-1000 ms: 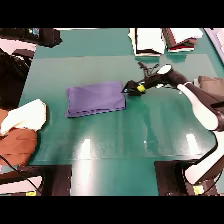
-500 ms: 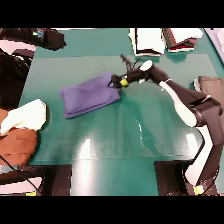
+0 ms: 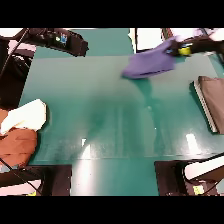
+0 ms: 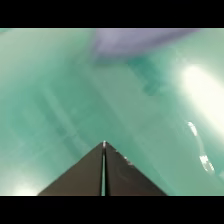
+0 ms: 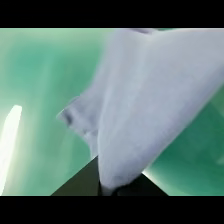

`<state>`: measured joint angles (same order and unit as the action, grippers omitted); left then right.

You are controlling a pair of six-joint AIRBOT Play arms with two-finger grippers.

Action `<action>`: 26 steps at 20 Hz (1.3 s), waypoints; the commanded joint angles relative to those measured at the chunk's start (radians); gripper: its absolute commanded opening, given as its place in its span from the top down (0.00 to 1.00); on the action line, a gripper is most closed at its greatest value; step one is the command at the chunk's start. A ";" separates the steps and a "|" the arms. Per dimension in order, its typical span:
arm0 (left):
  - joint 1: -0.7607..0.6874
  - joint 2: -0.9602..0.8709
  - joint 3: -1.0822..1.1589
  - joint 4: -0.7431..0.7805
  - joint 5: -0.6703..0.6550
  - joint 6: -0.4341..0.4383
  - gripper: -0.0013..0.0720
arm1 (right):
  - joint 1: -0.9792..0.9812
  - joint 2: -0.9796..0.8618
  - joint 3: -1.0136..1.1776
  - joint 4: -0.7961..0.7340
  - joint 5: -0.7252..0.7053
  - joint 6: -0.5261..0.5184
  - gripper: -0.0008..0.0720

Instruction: Fold the shirts.

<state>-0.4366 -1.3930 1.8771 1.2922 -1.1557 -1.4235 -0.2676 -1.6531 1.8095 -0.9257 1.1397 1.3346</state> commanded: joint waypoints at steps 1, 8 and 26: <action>-0.023 0.000 0.000 -0.025 0.025 -0.022 0.95 | -0.256 0.067 0.003 -0.043 0.026 0.012 0.96; -0.023 0.000 0.000 -0.051 0.041 -0.055 0.95 | -0.494 0.049 0.003 -0.029 0.034 0.011 0.96; -0.023 0.000 0.000 -0.050 0.011 -0.061 0.95 | -0.615 0.246 0.005 0.032 0.037 -0.063 0.96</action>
<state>-0.4591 -1.3930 1.8774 1.2415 -1.1385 -1.4872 -0.8413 -1.4223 1.8153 -0.8898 1.0687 1.3045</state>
